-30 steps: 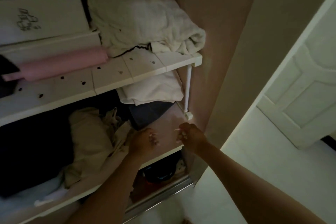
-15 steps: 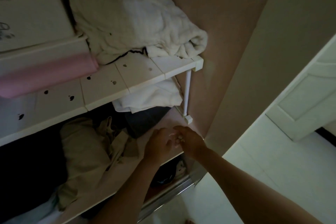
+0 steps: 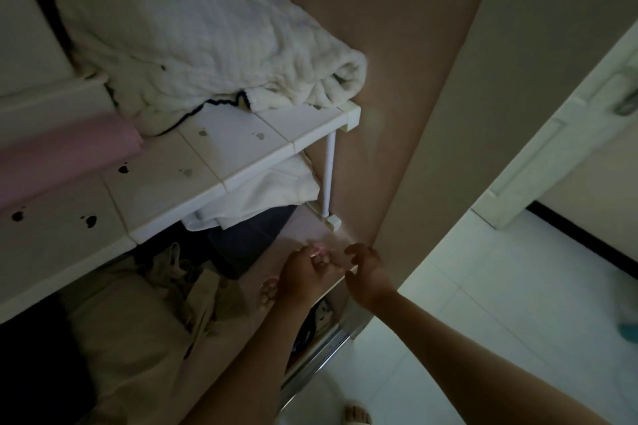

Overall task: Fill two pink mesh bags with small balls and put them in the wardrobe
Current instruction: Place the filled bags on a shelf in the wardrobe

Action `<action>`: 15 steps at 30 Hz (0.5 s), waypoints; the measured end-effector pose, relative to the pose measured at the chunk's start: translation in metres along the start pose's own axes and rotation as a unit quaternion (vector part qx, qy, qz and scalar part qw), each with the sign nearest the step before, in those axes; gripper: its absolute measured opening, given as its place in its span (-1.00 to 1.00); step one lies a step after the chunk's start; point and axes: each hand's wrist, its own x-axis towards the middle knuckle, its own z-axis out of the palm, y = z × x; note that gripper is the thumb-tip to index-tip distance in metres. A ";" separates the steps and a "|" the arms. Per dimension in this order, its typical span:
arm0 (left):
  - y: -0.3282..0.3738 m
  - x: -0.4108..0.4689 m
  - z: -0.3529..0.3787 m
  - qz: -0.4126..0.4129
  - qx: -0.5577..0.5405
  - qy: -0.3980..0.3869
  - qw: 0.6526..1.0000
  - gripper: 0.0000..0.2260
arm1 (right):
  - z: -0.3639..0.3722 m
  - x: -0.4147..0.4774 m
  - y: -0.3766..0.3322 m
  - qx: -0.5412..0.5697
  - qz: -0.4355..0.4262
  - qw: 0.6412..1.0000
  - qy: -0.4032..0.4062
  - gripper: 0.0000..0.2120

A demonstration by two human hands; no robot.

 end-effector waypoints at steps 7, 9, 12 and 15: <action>0.022 0.007 0.004 -0.067 -0.101 -0.017 0.992 -0.79 | 0.000 0.003 0.001 0.188 0.128 0.972 -0.049 -0.65; 0.030 0.013 0.006 -0.093 -0.107 -0.052 0.989 -0.85 | -0.002 0.007 0.003 0.205 0.151 0.967 -0.028 -0.70; 0.034 0.024 0.007 -0.123 -0.110 -0.071 0.984 -0.72 | 0.000 0.013 0.005 0.228 0.179 0.957 -0.006 -0.78; 0.037 0.026 0.008 -0.133 -0.143 -0.083 0.977 -0.73 | 0.002 0.016 0.004 0.317 0.204 0.926 -0.030 -0.82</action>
